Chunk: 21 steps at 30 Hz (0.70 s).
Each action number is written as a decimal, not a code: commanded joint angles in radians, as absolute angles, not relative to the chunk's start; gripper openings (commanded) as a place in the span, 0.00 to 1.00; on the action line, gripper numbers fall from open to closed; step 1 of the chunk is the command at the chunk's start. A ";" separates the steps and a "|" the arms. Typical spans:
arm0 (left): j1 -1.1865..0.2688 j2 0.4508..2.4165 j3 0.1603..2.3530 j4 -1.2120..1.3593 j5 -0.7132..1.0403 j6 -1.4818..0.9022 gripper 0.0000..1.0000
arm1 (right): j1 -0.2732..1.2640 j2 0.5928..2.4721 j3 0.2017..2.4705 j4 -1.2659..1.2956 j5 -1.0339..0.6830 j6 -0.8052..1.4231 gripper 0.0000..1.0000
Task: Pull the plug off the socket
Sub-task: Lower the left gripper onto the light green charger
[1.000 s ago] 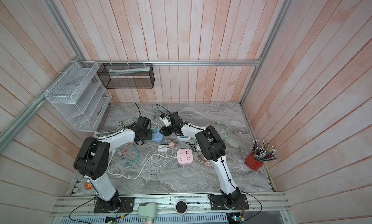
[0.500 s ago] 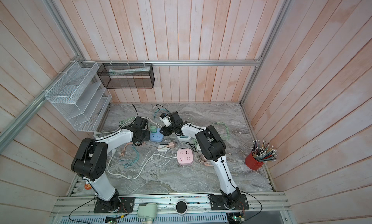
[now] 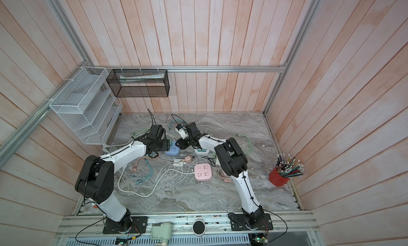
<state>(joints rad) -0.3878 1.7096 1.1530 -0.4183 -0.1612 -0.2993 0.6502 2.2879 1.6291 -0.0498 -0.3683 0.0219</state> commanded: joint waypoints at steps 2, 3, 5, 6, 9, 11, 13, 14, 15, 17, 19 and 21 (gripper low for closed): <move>-0.394 1.738 1.208 -0.398 -0.147 -0.286 0.77 | 0.626 2.368 1.584 -0.264 -0.269 -0.014 0.52; -0.397 1.747 1.215 -0.399 -0.147 -0.285 0.77 | 0.626 2.368 1.585 -0.264 -0.268 -0.014 0.52; -0.403 1.761 1.229 -0.395 -0.147 -0.282 0.77 | 0.626 2.368 1.583 -0.262 -0.270 -0.014 0.52; -0.402 1.765 1.232 -0.390 -0.145 -0.281 0.77 | 0.626 2.368 1.583 -0.262 -0.268 -0.014 0.52; -0.405 1.779 1.242 -0.375 -0.133 -0.270 0.77 | 0.626 2.368 1.583 -0.262 -0.268 -0.014 0.52; -0.406 1.796 1.253 -0.373 -0.123 -0.264 0.77 | 0.626 2.368 1.582 -0.261 -0.270 -0.014 0.52; -0.405 1.812 1.265 -0.374 -0.118 -0.262 0.76 | 0.624 2.368 1.584 -0.262 -0.269 -0.014 0.52; -0.405 1.823 1.270 -0.376 -0.113 -0.261 0.76 | 0.624 2.370 1.585 -0.262 -0.270 -0.014 0.52; -0.405 1.829 1.272 -0.376 -0.112 -0.263 0.76 | 0.625 2.369 1.585 -0.262 -0.270 -0.014 0.52; -0.405 1.846 1.278 -0.374 -0.110 -0.265 0.76 | 0.624 2.370 1.584 -0.262 -0.270 -0.012 0.52; -0.406 1.857 1.282 -0.371 -0.107 -0.264 0.75 | 0.625 2.368 1.584 -0.261 -0.270 -0.012 0.52; -0.406 1.869 1.289 -0.369 -0.110 -0.264 0.74 | 0.625 2.369 1.584 -0.261 -0.271 -0.012 0.52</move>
<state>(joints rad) -0.4023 1.8462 1.2568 -0.3851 -0.1234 -0.2768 0.6498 2.2879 1.6299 -0.0509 -0.3683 0.0219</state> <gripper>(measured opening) 0.747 0.523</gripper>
